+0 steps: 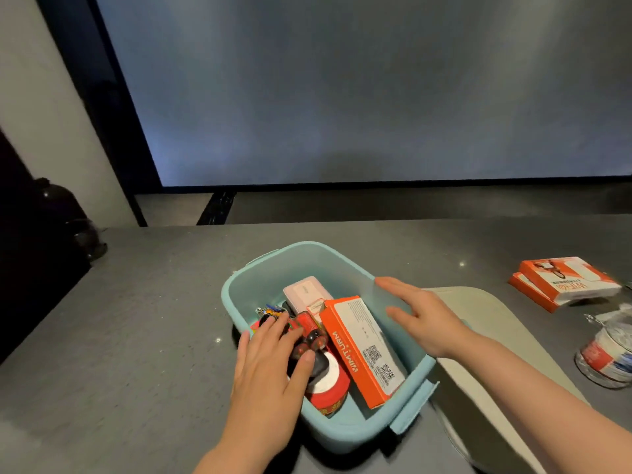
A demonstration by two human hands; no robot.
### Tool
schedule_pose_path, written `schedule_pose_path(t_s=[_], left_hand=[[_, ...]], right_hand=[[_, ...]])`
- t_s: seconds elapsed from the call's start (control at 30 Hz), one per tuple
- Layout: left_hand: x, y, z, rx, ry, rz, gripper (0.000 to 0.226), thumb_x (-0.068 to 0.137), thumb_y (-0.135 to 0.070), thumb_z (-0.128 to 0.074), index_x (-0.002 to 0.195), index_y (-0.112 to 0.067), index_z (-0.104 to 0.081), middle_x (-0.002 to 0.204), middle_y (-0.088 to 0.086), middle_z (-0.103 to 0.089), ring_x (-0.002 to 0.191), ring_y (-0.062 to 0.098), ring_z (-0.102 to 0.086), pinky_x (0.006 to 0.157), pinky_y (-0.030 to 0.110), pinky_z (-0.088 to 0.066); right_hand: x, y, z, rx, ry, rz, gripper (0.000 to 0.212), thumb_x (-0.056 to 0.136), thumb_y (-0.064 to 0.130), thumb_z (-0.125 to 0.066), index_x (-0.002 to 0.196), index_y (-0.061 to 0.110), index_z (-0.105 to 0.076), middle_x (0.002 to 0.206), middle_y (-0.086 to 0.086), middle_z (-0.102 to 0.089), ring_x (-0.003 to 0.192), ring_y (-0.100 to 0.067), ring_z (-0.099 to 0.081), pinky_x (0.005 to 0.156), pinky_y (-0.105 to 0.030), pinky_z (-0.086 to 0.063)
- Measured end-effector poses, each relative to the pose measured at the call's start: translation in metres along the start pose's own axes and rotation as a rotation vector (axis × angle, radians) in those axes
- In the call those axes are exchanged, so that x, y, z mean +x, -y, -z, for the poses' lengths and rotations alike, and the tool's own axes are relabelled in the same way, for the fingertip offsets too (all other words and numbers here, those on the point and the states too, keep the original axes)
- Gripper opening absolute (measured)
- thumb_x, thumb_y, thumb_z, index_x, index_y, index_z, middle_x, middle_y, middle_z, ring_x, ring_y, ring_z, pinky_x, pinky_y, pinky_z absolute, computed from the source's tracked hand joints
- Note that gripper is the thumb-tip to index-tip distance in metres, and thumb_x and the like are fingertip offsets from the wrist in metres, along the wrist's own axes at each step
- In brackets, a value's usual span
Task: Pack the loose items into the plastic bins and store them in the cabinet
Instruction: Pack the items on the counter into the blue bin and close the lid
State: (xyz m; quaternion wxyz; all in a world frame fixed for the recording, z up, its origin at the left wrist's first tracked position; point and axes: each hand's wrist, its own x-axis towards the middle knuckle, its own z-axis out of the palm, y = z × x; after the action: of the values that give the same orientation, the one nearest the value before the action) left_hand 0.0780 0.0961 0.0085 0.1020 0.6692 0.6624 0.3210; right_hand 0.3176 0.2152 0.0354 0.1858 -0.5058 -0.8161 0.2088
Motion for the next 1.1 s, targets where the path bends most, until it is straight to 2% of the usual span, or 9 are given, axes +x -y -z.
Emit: schedule_pose_path(t_s=[0.1,0.2,0.33,0.43,0.57,0.77,0.87,0.97,1.1], left_hand=[[0.008,0.013,0.012,0.009,-0.040,-0.016,0.054,0.087,-0.064,-0.019,0.124,-0.041,-0.051,0.138,-0.033,-0.025,0.133,-0.015,-0.008,0.113,0.018,0.012],[0.026,0.031,0.029,0.115,-0.018,-0.007,0.053,0.088,-0.065,-0.020,0.120,-0.039,-0.055,0.137,-0.032,-0.031,0.137,-0.003,-0.021,0.117,0.024,-0.002],[0.036,0.041,0.039,0.271,0.018,0.022,0.061,0.087,-0.071,-0.018,0.122,-0.037,-0.057,0.144,-0.020,-0.039,0.137,0.001,-0.027,0.114,0.030,-0.017],[0.031,0.035,0.031,0.317,-0.023,0.091,0.065,0.082,-0.065,-0.012,0.114,-0.039,-0.062,0.137,-0.019,-0.049,0.131,0.001,-0.038,0.113,0.031,-0.019],[0.029,0.031,0.021,0.280,-0.110,0.151,0.052,0.086,-0.053,-0.023,0.100,-0.035,-0.070,0.122,-0.014,-0.064,0.118,0.009,-0.056,0.105,0.042,-0.033],[0.031,0.032,0.015,0.293,-0.170,0.134,0.044,0.086,-0.044,-0.029,0.092,-0.034,-0.072,0.114,-0.012,-0.068,0.108,0.009,-0.061,0.098,0.044,-0.036],[0.032,0.033,0.014,0.288,-0.204,0.108,0.041,0.086,-0.042,-0.032,0.089,-0.035,-0.071,0.111,-0.013,-0.068,0.104,0.009,-0.063,0.094,0.042,-0.037],[0.031,0.033,0.013,0.298,-0.239,0.081,0.040,0.087,-0.041,-0.033,0.089,-0.033,-0.072,0.109,-0.012,-0.069,0.102,0.011,-0.064,0.091,0.041,-0.036],[0.031,0.032,0.014,0.309,-0.242,0.059,0.037,0.086,-0.038,-0.034,0.087,-0.033,-0.071,0.107,-0.013,-0.070,0.099,0.010,-0.064,0.090,0.042,-0.038]], right_hand=[[0.032,0.001,0.001,0.005,0.080,0.089,0.049,0.095,0.015,-0.053,0.142,0.025,-0.043,0.146,0.014,-0.038,0.136,-0.001,-0.032,0.106,-0.009,-0.018],[0.059,0.004,0.000,0.024,0.125,0.129,0.046,0.096,0.015,-0.053,0.138,0.031,-0.047,0.143,0.018,-0.043,0.134,-0.001,-0.036,0.108,-0.014,-0.025],[0.091,0.014,-0.005,0.025,0.136,0.156,0.042,0.096,0.014,-0.050,0.132,0.035,-0.054,0.133,0.014,-0.056,0.118,-0.001,-0.051,0.094,-0.013,-0.036],[0.112,0.022,-0.010,0.048,0.115,0.152,0.039,0.095,0.012,-0.050,0.126,0.034,-0.061,0.127,0.011,-0.062,0.115,-0.004,-0.056,0.094,-0.017,-0.040],[0.129,0.030,-0.017,0.028,0.136,0.169,0.034,0.096,0.016,-0.050,0.124,0.032,-0.063,0.125,0.013,-0.063,0.116,-0.005,-0.056,0.092,-0.015,-0.039],[0.110,0.038,-0.027,-0.085,-0.090,0.041,0.040,0.093,0.015,-0.051,0.127,0.034,-0.059,0.129,0.011,-0.061,0.119,-0.015,-0.055,0.095,-0.031,-0.046],[0.063,0.040,-0.041,-0.025,-0.146,-0.150,0.055,0.089,0.011,-0.052,0.140,0.031,-0.044,0.152,0.007,-0.035,0.141,-0.015,-0.028,0.113,-0.034,-0.028],[0.004,0.057,-0.064,-0.041,-0.206,-0.229,0.062,0.093,0.027,-0.051,0.149,0.032,-0.023,0.160,0.012,-0.003,0.146,-0.008,0.010,0.118,-0.033,-0.001],[-0.050,0.086,-0.099,0.077,-0.321,-0.227,0.056,0.094,0.031,-0.039,0.145,0.046,-0.020,0.149,0.030,0.023,0.139,0.003,0.026,0.115,-0.029,0.002]])
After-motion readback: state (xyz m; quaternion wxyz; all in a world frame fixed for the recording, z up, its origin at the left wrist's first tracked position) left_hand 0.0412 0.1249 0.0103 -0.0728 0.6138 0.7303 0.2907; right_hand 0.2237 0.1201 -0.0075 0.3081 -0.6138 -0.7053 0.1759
